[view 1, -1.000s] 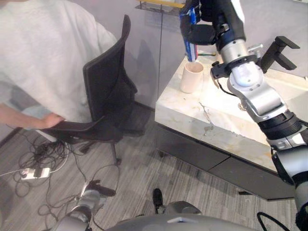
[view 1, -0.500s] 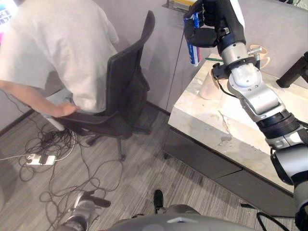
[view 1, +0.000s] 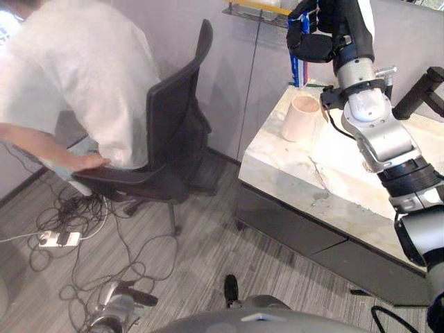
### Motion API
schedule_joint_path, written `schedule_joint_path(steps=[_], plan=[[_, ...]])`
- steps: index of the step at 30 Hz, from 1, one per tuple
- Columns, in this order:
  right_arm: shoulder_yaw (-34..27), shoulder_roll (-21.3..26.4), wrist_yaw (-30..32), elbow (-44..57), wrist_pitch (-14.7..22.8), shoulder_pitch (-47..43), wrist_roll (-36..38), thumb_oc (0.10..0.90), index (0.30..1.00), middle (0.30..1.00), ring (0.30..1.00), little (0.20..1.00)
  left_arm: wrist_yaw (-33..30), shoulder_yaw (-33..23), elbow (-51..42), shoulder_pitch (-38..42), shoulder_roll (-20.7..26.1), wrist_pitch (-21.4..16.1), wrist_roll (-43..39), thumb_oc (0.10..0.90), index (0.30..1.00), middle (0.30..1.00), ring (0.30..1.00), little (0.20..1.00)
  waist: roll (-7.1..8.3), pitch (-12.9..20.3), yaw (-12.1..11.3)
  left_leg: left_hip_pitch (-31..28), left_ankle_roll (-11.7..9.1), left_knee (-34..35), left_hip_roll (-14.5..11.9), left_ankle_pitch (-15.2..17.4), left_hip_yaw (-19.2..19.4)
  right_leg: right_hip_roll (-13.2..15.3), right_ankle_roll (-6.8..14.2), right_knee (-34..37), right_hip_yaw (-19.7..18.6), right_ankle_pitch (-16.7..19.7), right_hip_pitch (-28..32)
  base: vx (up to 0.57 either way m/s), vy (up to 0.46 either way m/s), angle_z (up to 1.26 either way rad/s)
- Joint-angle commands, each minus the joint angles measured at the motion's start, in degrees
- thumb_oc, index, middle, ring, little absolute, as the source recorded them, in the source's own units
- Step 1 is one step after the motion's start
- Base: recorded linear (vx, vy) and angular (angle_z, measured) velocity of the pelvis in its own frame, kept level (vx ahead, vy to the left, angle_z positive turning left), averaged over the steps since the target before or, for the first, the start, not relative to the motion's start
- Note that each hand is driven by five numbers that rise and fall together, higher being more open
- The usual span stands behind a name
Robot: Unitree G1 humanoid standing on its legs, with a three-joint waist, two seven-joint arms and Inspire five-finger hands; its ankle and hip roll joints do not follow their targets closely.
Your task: Organize the bathroom.
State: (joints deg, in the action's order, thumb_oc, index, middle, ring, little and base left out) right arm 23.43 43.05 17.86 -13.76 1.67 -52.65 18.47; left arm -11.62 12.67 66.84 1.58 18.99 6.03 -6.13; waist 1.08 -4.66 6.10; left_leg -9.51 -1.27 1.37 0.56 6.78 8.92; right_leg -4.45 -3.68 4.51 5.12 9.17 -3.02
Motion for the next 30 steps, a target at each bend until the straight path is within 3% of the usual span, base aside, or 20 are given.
schedule_joint_path(steps=[1, 13, 19, 26, 27, 28, 30], plan=[[-8.8, 4.0, 1.7, -2.1, 8.4, -5.8, -0.2, 0.4, 0.3, 0.3, 0.3, 0.3, -0.9, 2.1, 1.3, -0.8, 4.8, -1.7, 0.9, 0.8, 0.9, 0.9, 0.9, 0.9, 0.57, 4.0, -1.1, 6.3, -0.6, -2.4, 0.2, -2.8, 0.8, 2.7, 10.1, -4.8, -0.4, -12.2, 3.2, 0.05, -0.015, -0.08], [-10.0, 1.3, 0.7, -6.1, 10.6, -1.0, 0.0, 0.4, 0.3, 0.3, 0.3, 0.3, -1.1, 1.3, 1.2, -2.1, 4.6, -1.2, -1.2, 0.8, 0.9, 0.9, 0.9, 0.9, 0.12, 3.3, -1.9, 7.0, -0.6, -3.3, 0.3, -2.6, 0.5, 2.8, 9.8, -4.7, -0.3, -12.7, 3.7, 0.04, -0.017, -0.02], [-11.3, -0.1, 0.8, -8.0, 12.7, 2.0, 0.7, 0.4, 0.3, 0.3, 0.3, 0.3, -1.3, 0.0, 0.3, -3.2, 4.7, -4.6, -1.3, 0.8, 0.9, 0.9, 0.9, 0.9, -0.5, 3.1, -2.2, 6.8, -0.5, -2.9, 0.3, -2.5, 0.7, 3.0, 9.8, -4.7, -0.1, -13.0, 3.9, 0.05, -0.026, 0.01], [-11.8, -2.0, 1.9, -9.3, 13.6, 3.7, 1.2, 0.4, 0.3, 0.3, 0.3, 0.3, -1.2, 0.6, -2.3, -3.7, 5.0, -4.0, 0.3, 0.8, 0.9, 0.9, 0.9, 0.9, -1.25, 2.5, -2.7, 7.0, -0.3, -2.9, 0.1, -2.6, 0.9, 3.3, 9.7, -5.1, 0.1, -13.4, 3.8, 0.03, -0.007, 0.02], [-12.2, -2.3, 2.3, -9.2, 13.2, 4.2, 1.3, 0.745, 0.818, 0.818, 0.818, 0.818, -1.5, 0.9, -2.6, -3.9, 5.0, -3.7, 0.8, 0.8, 0.9, 0.9, 0.9, 0.9, -1.4, 2.4, -2.7, 7.0, -0.3, -3.0, 0.1, -2.5, 1.0, 3.4, 9.6, -5.3, 0.1, -13.5, 3.8, 0.0, 0.0, 0.0], [-12.2, -2.4, 2.4, -9.1, 13.2, 4.4, 1.1, 0.8, 0.9, 0.9, 0.9, 0.9, -1.4, 1.0, -2.6, -4.0, 5.0, -3.8, 0.8, 0.8, 0.9, 0.9, 0.9, 0.9, -1.45, 2.3, -2.7, 7.0, -0.3, -3.0, 0.1, -2.5, 1.0, 3.4, 9.6, -5.4, 0.1, -13.5, 3.8, 0.0, 0.0, 0.0], [-12.4, -2.8, 2.7, -8.6, 12.9, 4.8, 0.3, 0.8, 0.9, 0.9, 0.9, 0.9, -1.3, 1.1, -2.5, -4.0, 4.9, -3.5, 0.9, 0.8, 0.9, 0.9, 0.9, 0.9, -1.62, 2.1, -2.5, 7.0, -0.2, -3.0, 0.1, -2.5, 0.8, 3.4, 9.6, -5.6, 0.1, -13.6, 3.7, -0.01, 0.02, 0.0]])
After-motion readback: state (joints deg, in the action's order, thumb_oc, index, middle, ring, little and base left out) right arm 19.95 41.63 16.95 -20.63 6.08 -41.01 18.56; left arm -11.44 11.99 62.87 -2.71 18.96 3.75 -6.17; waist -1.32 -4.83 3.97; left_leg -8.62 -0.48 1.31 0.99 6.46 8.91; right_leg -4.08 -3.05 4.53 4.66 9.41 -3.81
